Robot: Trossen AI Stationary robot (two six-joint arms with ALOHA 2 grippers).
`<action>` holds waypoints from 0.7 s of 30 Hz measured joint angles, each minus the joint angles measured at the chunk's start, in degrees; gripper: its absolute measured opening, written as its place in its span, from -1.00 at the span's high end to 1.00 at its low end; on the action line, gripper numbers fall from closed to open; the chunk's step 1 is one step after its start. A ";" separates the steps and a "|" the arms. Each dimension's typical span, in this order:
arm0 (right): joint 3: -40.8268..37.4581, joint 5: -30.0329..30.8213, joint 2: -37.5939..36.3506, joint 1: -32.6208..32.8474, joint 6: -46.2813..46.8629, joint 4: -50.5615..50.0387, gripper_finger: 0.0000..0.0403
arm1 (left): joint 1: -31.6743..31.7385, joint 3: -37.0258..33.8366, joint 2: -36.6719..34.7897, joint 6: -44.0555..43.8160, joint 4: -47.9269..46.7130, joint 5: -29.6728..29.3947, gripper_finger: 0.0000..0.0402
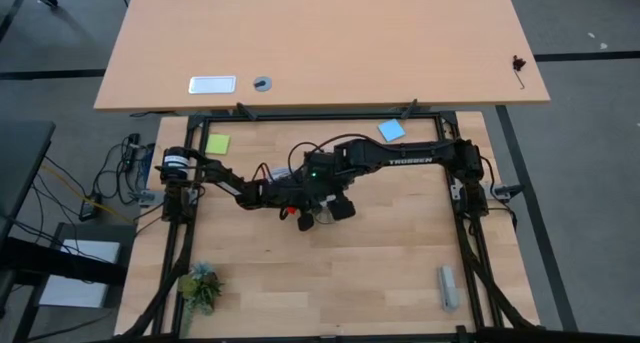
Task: Screw lightbulb
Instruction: Insert the light bulb into the lamp
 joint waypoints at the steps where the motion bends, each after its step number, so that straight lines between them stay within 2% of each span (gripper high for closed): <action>1: 0.00 0.01 0.00 0.00 3.14 0.04 -0.43 | 0.00 0.00 -0.02 -0.02 -0.02 0.00 1.00; 7: 0.07 2.32 -0.04 0.95 28.28 -0.13 -0.29 | -0.04 0.00 0.00 -0.55 -0.35 -0.46 1.00; 10: 0.07 3.71 -0.04 1.75 35.08 0.20 -0.27 | -0.07 0.00 0.00 -0.73 -0.37 -0.44 1.00; 16: 1.60 7.14 0.00 2.38 30.04 -1.04 -0.34 | -0.07 0.00 0.00 -0.78 -0.45 -0.60 1.00; 21: 5.90 7.55 0.00 2.38 16.40 -2.98 -0.44 | -0.07 0.00 0.00 -0.78 -0.50 -0.85 1.00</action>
